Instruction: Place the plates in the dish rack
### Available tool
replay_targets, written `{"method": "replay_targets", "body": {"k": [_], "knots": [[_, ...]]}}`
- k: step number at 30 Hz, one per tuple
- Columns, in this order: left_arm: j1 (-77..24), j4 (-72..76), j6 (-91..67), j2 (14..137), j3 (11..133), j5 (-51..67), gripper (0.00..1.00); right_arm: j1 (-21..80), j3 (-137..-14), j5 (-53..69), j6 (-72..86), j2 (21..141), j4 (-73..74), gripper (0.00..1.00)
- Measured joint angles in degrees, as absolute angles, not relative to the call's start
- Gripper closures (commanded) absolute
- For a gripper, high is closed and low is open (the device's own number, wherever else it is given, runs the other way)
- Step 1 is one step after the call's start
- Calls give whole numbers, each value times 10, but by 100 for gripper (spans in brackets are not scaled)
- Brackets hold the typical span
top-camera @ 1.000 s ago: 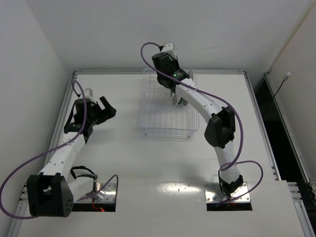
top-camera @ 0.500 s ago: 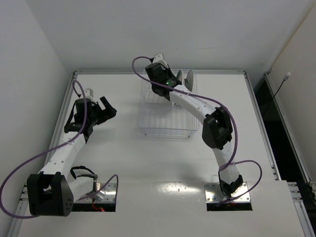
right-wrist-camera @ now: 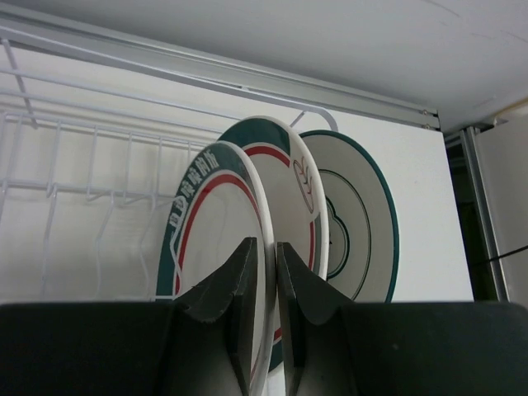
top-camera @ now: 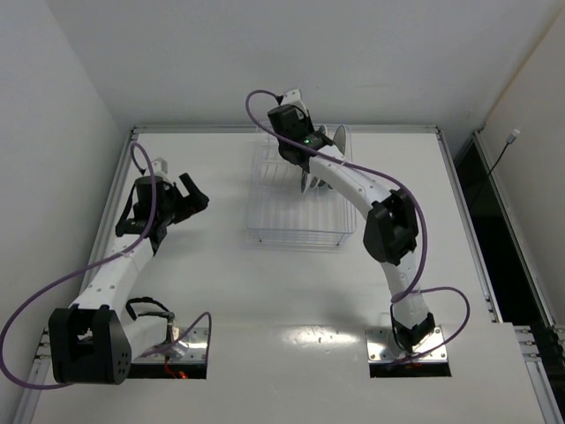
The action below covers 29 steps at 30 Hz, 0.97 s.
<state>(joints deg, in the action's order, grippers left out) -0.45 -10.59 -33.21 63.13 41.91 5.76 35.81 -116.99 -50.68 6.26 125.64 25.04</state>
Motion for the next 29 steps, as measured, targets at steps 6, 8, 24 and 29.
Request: {"method": "replay_targets", "body": {"k": [6, 8, 24, 29], "knots": [[-4, -106, -332, 639, 419, 58, 14, 346, -1173, -502, 85, 1256, 275, 64], [-4, -106, -332, 640, 419, 58, 14, 346, -1174, -501, 89, 1254, 283, 45], [-4, -106, -321, 617, 419, 46, 14, 289, -1150, -306, 172, 909, 375, 0], [-4, -106, -315, 606, 419, 30, 14, 286, -864, -261, 209, 715, 384, 0]]}}
